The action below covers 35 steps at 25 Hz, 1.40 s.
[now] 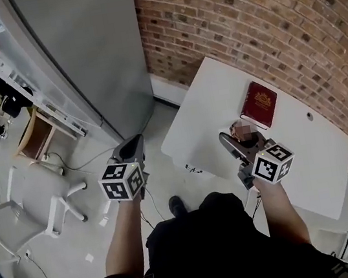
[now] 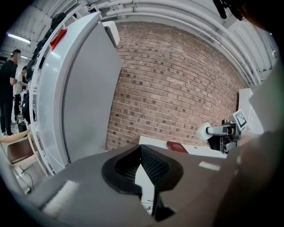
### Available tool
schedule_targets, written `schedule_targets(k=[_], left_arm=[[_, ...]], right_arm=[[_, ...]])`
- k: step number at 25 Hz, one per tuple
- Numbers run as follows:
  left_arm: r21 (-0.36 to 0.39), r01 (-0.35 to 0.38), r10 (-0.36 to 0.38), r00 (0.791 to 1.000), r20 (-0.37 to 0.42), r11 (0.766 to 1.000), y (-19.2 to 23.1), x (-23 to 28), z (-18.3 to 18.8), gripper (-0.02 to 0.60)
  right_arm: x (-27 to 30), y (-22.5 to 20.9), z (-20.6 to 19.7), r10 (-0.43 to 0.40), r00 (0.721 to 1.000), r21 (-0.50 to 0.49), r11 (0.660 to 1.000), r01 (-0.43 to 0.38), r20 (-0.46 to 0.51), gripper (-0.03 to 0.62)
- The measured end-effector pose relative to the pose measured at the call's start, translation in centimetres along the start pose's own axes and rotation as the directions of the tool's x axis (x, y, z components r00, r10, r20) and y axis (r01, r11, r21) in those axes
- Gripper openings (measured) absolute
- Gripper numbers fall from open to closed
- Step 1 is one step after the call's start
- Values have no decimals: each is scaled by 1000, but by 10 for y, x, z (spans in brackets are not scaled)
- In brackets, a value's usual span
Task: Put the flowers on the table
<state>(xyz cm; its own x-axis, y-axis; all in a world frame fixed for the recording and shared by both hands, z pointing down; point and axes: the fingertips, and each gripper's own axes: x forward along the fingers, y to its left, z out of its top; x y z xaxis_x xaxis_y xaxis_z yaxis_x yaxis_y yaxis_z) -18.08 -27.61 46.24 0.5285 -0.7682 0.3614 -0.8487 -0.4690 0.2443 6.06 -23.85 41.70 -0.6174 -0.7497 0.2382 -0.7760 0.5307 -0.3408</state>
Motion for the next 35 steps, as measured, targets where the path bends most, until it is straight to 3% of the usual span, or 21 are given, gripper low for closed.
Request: schedule_targets(k=[4,10,16,27,35], left_arm=[[15,27,-27,1000,-16,1000,-11,27,7,11],[27,7,-6,999,-48,1000,-30,70,18,11],[44,-7,10,997,-73,999,-56,98,16,12],[56,-10,17,992,-128,998,-39,124,-4,11],[30,24,-19,989,-147,999,-22,131,-21,11]], right_arm=[[0,-23,8,-26,1000,6,1000,26,7,267],[0,-68,23,-6,1000,12,1000,6,19,267],[1,-110,11,3,1000,-2,1000,-3,-29,267],[44,-107,-10,21,989,-116,993,-38,-146,267],[94,-87,-46,39,969,-153,985,-78,-243,267]])
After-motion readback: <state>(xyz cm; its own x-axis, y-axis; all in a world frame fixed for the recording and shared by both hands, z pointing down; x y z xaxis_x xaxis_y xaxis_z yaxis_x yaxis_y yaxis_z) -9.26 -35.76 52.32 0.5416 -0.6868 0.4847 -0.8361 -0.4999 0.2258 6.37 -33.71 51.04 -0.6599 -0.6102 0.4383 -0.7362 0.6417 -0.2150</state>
